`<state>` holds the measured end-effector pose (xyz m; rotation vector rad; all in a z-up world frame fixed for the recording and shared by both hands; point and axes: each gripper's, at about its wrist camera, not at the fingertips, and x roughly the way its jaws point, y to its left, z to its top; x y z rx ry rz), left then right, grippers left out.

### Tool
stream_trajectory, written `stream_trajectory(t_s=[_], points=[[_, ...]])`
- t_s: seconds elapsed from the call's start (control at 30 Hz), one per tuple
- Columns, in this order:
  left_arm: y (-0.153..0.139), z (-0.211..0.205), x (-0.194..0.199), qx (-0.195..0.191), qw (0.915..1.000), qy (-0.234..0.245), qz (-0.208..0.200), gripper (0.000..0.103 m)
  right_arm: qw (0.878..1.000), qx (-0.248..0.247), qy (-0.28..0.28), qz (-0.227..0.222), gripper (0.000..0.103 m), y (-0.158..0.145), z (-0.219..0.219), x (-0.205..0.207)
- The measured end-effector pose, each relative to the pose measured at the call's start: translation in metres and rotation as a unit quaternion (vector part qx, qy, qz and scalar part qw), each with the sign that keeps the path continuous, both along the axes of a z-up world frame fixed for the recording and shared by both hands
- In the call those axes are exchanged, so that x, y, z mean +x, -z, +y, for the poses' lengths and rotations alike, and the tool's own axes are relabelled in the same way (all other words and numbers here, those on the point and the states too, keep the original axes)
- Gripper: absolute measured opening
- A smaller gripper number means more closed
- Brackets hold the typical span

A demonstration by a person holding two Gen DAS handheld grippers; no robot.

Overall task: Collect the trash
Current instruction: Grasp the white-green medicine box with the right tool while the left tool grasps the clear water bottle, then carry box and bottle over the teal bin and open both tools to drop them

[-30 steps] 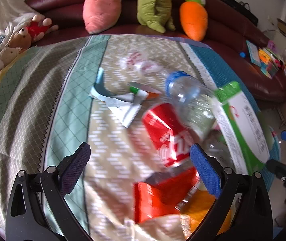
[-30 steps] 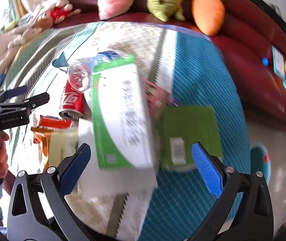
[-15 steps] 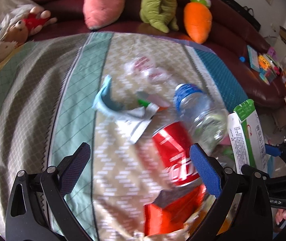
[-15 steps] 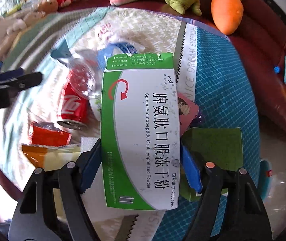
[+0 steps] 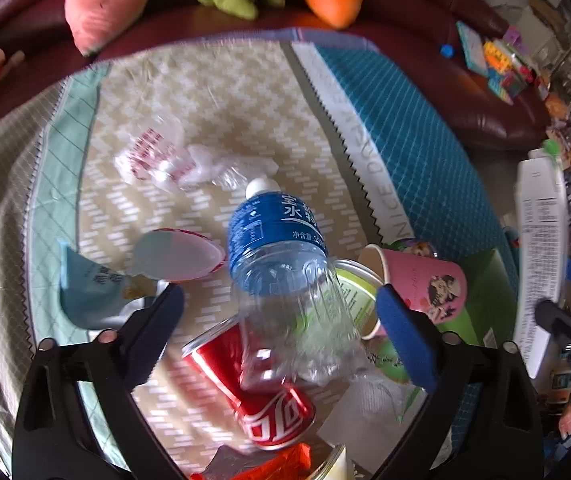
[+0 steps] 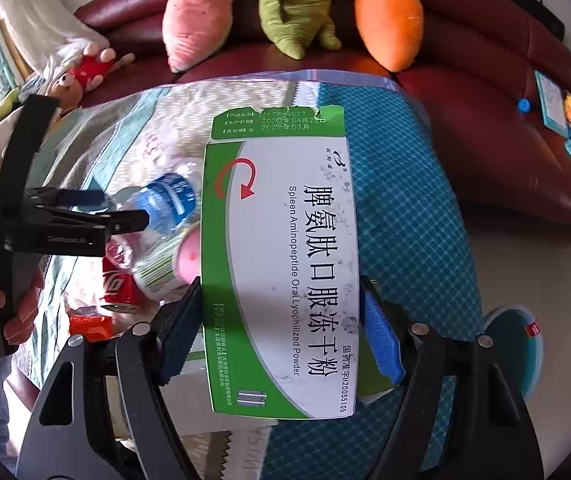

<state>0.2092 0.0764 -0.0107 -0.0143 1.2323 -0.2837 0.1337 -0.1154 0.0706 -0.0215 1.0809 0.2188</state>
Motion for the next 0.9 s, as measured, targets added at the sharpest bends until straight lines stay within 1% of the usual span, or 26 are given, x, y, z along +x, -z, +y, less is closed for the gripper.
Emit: stream_trajectory(t_s=[0.03, 0.1, 0.13, 0.17, 0.23, 0.3, 0.37, 0.47, 0.6, 0.67, 0.77, 0.87, 0.9], points=[[0.004, -0.004, 0.004, 0.004, 1.0, 0.003, 0.008, 0.091, 1.0, 0.002, 0.002, 0.001, 0.071, 0.001, -0.004, 0.002], [0.015, -0.011, 0.011, 0.015, 0.9995, 0.009, 0.027, 0.081, 1.0, 0.008, 0.006, 0.005, 0.071, 0.006, -0.013, 0.005], [0.019, -0.013, 0.013, 0.017, 0.9992, 0.009, 0.033, 0.069, 1.0, 0.011, 0.007, 0.006, 0.071, 0.008, -0.017, 0.006], [0.024, -0.015, 0.014, 0.019, 0.999, 0.01, 0.039, 0.068, 1.0, 0.015, 0.01, 0.008, 0.071, 0.01, -0.021, 0.008], [0.025, -0.017, 0.012, 0.031, 0.9991, 0.006, 0.027, 0.067, 1.0, 0.025, 0.013, 0.01, 0.071, 0.016, -0.03, 0.009], [0.023, -0.016, 0.008, 0.029, 0.9994, -0.007, 0.019, 0.067, 0.999, 0.033, 0.016, 0.011, 0.071, 0.018, -0.037, 0.009], [0.017, -0.014, 0.004, 0.036, 0.9991, -0.021, 0.006, 0.066, 0.999, 0.041, 0.02, 0.008, 0.071, 0.019, -0.046, 0.008], [0.0, -0.01, -0.01, 0.028, 0.9988, -0.037, -0.017, 0.066, 0.998, 0.051, 0.024, 0.003, 0.071, 0.017, -0.06, 0.004], [-0.036, -0.018, -0.035, 0.016, 0.997, -0.042, -0.064, 0.066, 0.998, 0.061, 0.033, -0.008, 0.071, 0.011, -0.081, -0.006], [-0.05, -0.028, -0.044, 0.008, 0.9962, -0.035, -0.08, 0.066, 0.997, 0.065, 0.04, -0.013, 0.071, 0.008, -0.093, -0.012], [-0.072, -0.06, -0.059, 0.005, 0.9939, -0.009, -0.109, 0.066, 0.995, 0.075, 0.059, -0.024, 0.071, 0.003, -0.119, -0.024], [-0.087, -0.1, -0.078, -0.009, 0.9914, 0.028, -0.127, 0.066, 0.992, 0.082, 0.087, -0.033, 0.071, 0.0, -0.155, -0.037], [-0.091, -0.12, -0.084, -0.015, 0.9896, 0.047, -0.135, 0.066, 0.991, 0.084, 0.1, -0.035, 0.071, 0.0, -0.169, -0.042]])
